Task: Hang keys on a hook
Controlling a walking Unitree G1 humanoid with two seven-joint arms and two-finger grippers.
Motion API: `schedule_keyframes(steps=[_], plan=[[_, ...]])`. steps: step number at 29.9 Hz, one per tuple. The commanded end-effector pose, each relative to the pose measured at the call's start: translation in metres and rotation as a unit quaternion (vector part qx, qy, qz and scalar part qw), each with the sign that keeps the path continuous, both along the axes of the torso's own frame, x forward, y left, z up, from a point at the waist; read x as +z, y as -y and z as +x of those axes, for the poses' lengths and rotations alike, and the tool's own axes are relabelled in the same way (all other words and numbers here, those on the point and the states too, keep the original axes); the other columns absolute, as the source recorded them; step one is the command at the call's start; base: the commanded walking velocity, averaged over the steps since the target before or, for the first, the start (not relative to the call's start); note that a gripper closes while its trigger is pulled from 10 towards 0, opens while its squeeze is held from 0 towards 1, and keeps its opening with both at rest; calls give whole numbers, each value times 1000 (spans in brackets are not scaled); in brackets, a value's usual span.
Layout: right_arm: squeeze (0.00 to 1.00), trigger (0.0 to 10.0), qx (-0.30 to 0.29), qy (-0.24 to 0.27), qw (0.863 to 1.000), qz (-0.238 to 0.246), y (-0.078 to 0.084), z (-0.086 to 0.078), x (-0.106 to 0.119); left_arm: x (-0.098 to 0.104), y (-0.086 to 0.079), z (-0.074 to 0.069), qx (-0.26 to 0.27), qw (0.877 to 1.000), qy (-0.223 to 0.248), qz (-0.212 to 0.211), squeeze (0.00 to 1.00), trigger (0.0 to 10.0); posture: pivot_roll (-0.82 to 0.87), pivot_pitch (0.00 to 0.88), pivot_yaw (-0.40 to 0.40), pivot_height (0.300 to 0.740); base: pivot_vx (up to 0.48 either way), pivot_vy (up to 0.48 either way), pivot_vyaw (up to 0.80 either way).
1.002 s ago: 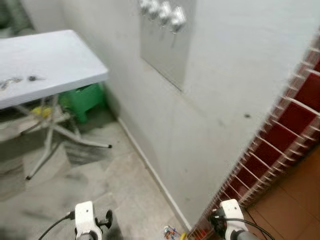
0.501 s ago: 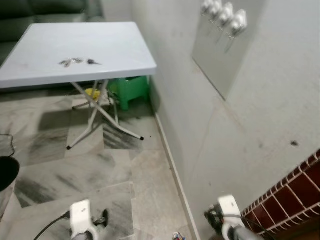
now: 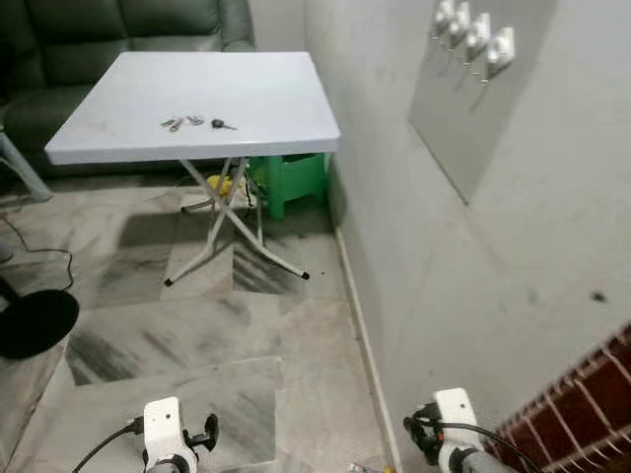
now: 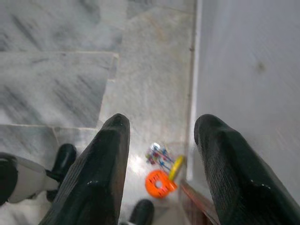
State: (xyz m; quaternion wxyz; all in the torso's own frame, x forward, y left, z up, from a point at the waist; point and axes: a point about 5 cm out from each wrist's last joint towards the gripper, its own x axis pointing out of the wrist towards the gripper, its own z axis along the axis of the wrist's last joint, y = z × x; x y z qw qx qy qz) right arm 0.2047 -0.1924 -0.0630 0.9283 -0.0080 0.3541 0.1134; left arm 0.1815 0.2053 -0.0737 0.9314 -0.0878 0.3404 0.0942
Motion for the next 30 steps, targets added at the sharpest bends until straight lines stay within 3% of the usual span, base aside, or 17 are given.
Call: schedule_keyframes(steps=[1,30], plan=[[0,10000,-3,-1,1000,3,1,-1,0,1,-1,3,1,1000,1,0,0,10000,-65,0,-30,740,0,262,0],[0,10000,11,-2,1000,4,2,0,1,0,-1,0,9,1000,-4,-4,0,10000,-56,0,-47,740,0,308,0]])
